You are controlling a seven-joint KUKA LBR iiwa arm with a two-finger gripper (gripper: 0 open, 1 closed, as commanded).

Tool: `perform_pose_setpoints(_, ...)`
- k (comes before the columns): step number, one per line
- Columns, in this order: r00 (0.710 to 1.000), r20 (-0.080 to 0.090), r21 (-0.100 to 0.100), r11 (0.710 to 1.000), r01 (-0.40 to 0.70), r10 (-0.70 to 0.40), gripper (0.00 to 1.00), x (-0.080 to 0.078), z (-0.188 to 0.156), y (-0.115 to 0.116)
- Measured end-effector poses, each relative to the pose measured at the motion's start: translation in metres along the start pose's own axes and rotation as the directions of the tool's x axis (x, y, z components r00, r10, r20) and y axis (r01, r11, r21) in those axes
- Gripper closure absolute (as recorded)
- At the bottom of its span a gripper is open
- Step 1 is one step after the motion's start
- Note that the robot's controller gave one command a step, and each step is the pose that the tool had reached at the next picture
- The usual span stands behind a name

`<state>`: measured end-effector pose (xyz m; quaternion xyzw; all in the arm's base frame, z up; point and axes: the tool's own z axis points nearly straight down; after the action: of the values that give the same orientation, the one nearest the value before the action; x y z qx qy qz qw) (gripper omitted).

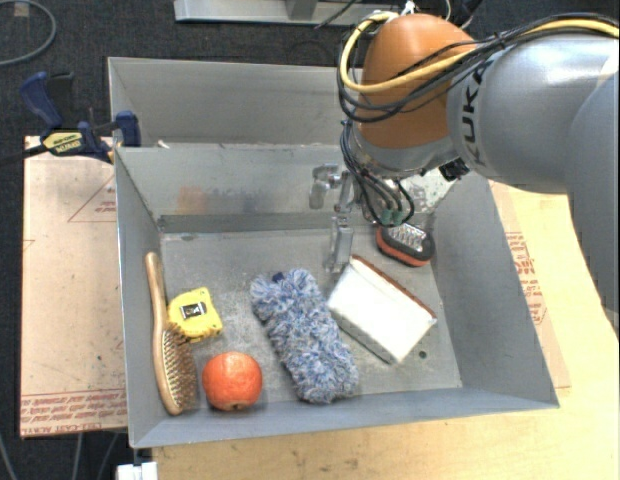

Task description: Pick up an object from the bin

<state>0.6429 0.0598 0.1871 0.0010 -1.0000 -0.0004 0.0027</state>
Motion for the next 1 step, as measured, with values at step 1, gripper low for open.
perform_pose_setpoints(1,1.000,0.008,0.000,1.000,-0.001,0.001,0.00,-0.0013,-0.0054,-0.0002)
